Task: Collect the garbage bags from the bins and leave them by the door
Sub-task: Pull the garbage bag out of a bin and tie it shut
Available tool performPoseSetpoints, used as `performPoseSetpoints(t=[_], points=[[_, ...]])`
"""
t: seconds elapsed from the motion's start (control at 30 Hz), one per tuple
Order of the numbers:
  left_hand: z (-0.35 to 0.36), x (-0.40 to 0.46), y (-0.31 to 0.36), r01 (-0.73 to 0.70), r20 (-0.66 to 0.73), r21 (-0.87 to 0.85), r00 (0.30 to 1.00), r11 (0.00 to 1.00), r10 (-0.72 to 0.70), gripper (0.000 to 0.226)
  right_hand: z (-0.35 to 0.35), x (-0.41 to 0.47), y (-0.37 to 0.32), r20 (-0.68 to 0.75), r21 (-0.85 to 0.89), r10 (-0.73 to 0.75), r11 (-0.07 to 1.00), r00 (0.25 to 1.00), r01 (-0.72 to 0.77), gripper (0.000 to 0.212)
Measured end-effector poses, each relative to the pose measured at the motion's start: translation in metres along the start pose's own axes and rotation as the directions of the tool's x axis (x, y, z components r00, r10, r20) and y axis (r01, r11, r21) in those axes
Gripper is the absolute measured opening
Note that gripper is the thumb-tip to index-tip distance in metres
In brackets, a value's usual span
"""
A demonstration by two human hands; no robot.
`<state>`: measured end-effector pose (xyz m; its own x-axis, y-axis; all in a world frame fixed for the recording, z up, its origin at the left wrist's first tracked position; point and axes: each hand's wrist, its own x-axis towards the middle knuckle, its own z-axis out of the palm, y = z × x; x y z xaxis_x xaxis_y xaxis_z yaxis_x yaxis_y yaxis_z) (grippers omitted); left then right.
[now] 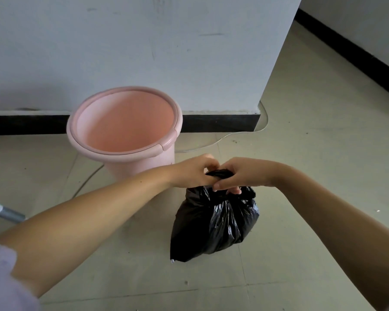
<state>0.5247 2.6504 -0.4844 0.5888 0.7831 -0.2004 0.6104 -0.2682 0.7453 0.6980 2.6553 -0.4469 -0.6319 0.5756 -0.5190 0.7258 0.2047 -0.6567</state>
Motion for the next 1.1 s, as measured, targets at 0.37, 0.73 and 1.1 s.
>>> performPoseSetpoints(t=[0.37, 0.73, 1.1], points=[[0.017, 0.016, -0.034, 0.192, -0.009, -0.486, 0.974, 0.853, -0.225, 0.048, 0.017, 0.025, 0.076, -0.459, 0.133, 0.099, 0.99, 0.883, -0.042, 0.029], [0.028, 0.03, -0.05, 0.098, -0.006, 0.109, 0.995, 0.989, -0.098, 0.038, 0.026, 0.027, 0.086, -0.345, -0.44, -0.034, 0.888, 0.938, -0.13, 0.02], [-0.09, -0.029, 0.135, 0.193, 0.074, 0.042, 0.978, 0.98, -0.196, 0.041, -0.081, -0.122, -0.071, -0.234, -0.353, 0.151, 0.907, 0.96, -0.229, 0.026]])
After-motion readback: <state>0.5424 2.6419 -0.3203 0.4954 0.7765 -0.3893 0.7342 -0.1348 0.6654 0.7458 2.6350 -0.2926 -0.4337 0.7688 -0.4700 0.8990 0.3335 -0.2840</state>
